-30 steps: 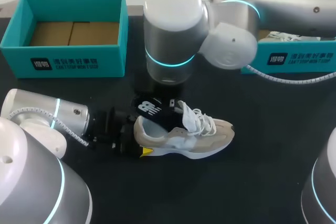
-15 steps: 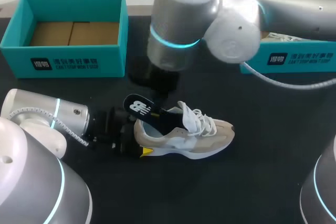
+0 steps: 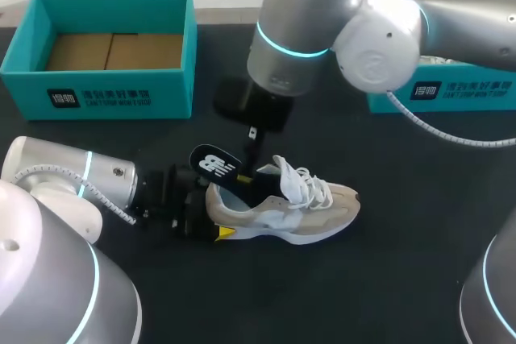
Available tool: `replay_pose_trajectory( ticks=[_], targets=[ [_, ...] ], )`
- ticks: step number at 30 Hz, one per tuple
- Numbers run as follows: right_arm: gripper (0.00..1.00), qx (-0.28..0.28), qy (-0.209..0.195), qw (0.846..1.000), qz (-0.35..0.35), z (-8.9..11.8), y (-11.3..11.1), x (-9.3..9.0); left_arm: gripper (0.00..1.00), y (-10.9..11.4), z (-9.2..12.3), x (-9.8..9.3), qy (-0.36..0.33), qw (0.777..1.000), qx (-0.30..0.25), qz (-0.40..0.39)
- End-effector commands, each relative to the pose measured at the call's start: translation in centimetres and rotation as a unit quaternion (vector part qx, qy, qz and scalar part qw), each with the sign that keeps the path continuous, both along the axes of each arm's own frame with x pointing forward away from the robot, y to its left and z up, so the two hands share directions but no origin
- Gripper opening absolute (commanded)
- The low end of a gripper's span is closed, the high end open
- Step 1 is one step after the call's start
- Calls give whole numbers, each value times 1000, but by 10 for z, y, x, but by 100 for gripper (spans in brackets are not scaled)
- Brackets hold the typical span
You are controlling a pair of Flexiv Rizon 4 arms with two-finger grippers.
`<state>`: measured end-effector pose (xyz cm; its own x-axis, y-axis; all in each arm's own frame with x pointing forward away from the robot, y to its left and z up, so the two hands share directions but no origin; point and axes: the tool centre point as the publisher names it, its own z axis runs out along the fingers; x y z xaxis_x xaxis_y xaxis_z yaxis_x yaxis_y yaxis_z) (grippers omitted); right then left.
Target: Take the shoe out of the shoebox, open the shoe tongue, remove and reinsert the insole, then place the shoe into the shoebox
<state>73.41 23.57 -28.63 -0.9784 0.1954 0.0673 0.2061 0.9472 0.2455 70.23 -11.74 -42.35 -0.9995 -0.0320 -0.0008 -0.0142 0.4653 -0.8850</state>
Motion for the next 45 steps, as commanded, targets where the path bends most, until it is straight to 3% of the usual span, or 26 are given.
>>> replay_pose_trajectory(
  ticks=[1,4,5,7,12,15,21,28,31,36,37,45],
  targets=[
    [100,1,-1,1000,-1,-1,0,-1,0,-2,-2,1,1,1000,2,-1],
    [100,30,59,997,-49,-4,-3,2,0,-2,-2,1,1,1000,2,-1],
    [100,57,63,995,-54,-3,-2,3,0,-2,-2,1,1,1000,2,-1],
    [100,71,111,991,-35,-6,1,6,0,-2,-2,1,1,1000,2,-1],
    [100,135,172,976,10,-8,8,4,0,-2,-2,1,1,1000,2,-1],
    [100,155,194,968,41,-12,13,4,0,-2,-2,1,1,1000,2,-1],
    [100,196,211,957,34,-17,13,-2,0,-2,-2,1,1,1000,2,-1],
    [100,203,211,956,27,-12,15,-7,0,-2,-2,1,1,1000,2,-1],
    [90,205,209,956,25,-11,17,-7,0,-2,-2,1,1,1000,2,-1],
    [49,206,220,953,30,-14,24,-9,0,-2,-2,1,1,1000,2,-1],
    [45,207,220,953,30,-14,24,-10,0,-2,-2,1,1,1000,2,-1],
    [42,212,229,949,48,-19,31,-13,0,-2,-2,1,1,1000,2,-1]
  ],
)
